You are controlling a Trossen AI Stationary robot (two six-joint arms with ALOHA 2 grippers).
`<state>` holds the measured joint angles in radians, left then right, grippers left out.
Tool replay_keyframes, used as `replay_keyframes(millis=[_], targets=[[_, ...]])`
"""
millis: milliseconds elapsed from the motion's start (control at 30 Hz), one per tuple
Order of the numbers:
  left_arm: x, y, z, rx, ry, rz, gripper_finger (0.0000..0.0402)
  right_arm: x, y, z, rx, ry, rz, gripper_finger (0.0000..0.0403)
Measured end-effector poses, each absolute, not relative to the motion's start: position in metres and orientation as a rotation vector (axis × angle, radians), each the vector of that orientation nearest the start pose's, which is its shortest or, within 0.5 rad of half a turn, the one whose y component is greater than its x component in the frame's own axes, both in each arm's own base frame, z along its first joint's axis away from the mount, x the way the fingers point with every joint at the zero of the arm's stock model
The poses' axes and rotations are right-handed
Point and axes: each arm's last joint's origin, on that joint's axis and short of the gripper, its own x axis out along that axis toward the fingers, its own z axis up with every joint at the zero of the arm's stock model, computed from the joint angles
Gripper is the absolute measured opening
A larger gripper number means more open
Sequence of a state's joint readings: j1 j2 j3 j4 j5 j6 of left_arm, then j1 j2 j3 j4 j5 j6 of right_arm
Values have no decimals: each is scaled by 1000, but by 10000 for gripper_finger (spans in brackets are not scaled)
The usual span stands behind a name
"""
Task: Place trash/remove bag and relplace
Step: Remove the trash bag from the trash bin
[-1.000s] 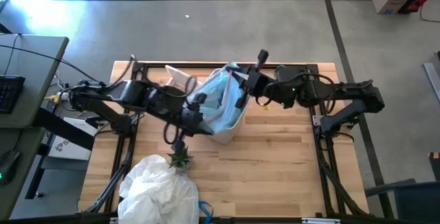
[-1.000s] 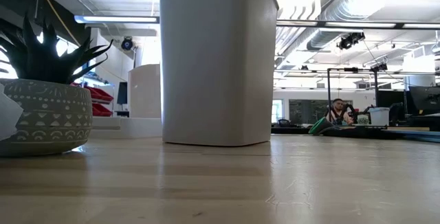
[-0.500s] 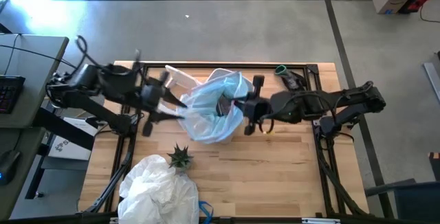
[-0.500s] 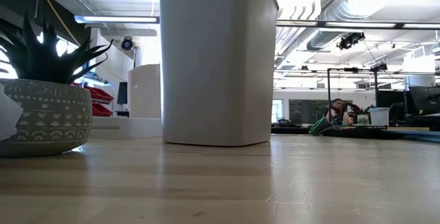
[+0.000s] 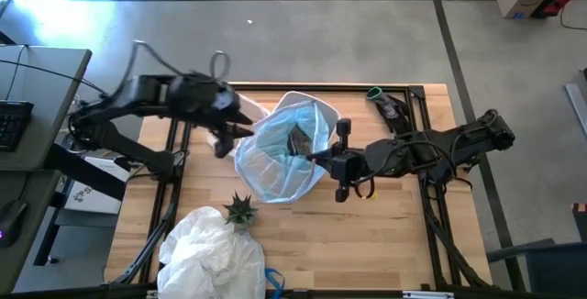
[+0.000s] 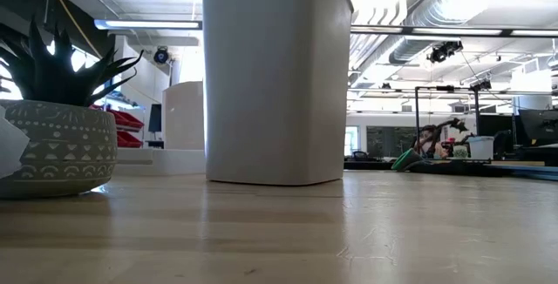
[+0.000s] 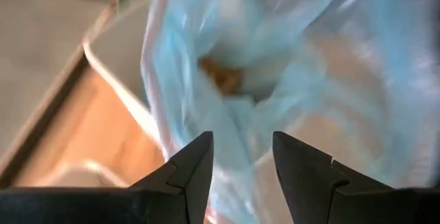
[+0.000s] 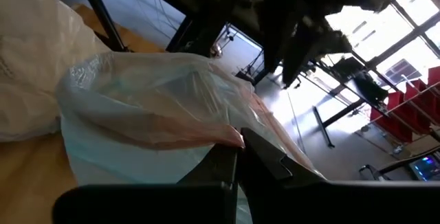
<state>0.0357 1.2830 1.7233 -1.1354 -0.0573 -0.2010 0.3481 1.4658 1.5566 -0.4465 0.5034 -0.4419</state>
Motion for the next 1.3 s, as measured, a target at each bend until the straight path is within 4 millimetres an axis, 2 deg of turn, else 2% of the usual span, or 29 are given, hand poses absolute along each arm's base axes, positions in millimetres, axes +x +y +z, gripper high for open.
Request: replay_keyframes(millis=[167, 333, 533, 767, 900, 1067, 1167, 1300], targets=[[225, 27, 419, -315, 812, 129, 136, 304, 95, 415, -585, 356, -80, 0], [226, 42, 401, -387, 869, 174, 136, 304, 95, 415, -591, 364, -79, 0], [224, 52, 400, -416, 865, 159, 129, 304, 93, 414, -596, 378, -82, 0], [221, 62, 399, -433, 862, 192, 60, 304, 93, 413, -602, 387, -81, 0], [214, 70, 402, -439, 844, 228, 40, 303, 93, 412, -602, 392, -81, 0], [205, 76, 407, -455, 814, 235, 47, 303, 92, 412, -603, 398, -79, 0], [205, 77, 407, -503, 810, 160, 64, 303, 92, 412, -603, 398, -79, 0], [207, 78, 403, -527, 838, 159, 93, 303, 92, 412, -603, 398, -79, 0]])
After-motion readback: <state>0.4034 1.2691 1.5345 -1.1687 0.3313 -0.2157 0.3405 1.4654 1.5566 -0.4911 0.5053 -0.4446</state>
